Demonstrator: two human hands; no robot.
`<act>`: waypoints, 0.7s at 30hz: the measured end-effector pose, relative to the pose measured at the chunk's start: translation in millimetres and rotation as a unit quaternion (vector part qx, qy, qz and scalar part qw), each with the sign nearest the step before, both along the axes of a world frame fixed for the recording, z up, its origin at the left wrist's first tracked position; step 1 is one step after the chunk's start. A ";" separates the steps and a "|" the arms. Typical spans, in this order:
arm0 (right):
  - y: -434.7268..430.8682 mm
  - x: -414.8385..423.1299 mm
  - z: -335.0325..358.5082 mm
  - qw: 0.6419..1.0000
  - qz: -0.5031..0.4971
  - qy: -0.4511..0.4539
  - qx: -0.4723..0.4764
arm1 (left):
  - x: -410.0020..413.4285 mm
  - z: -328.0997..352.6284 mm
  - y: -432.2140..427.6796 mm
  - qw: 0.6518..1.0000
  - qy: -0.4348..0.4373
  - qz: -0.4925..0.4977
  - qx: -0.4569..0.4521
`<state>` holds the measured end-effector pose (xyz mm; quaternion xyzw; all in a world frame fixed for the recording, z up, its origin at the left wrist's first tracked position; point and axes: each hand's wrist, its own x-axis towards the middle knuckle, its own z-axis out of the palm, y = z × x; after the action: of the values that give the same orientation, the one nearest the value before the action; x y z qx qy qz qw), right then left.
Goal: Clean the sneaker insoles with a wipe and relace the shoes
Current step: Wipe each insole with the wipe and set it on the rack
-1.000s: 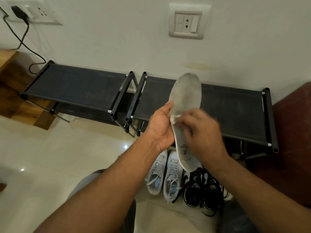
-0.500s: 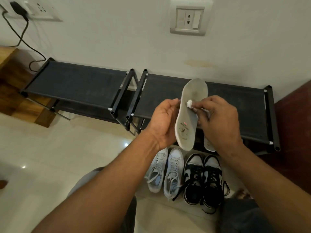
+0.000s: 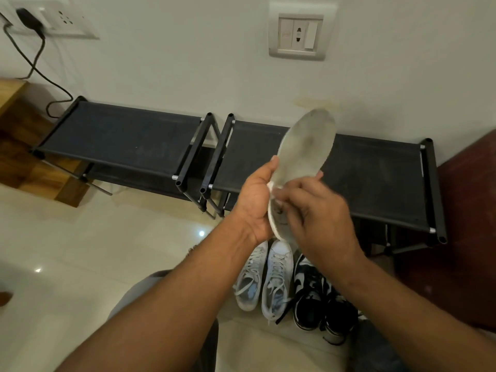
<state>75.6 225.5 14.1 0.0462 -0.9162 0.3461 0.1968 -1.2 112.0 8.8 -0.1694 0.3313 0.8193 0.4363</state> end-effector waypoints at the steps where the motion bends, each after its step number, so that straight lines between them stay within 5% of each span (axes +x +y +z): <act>1: -4.6 3.8 1.8 1.000 0.020 0.004 0.009 | -1.3 0.5 -1.6 1.000 -0.003 0.004 -0.005; 7: 27.8 -18.3 10.7 0.995 -0.059 0.017 0.074 | 4.0 -4.3 -0.1 1.000 -0.001 0.000 0.012; 15: -6.5 -1.7 3.7 1.000 0.020 -0.017 0.009 | -1.6 -3.8 -5.0 1.000 -0.019 -0.009 0.022; 21: 32.0 -26.3 7.1 0.994 -0.087 -0.019 0.058 | 6.0 0.6 2.0 1.000 0.011 0.011 -0.017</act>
<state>49.3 257.5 21.2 -0.0289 -0.9387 0.2751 0.2059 4.8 114.0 9.4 -0.1715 0.3479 0.8199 0.4212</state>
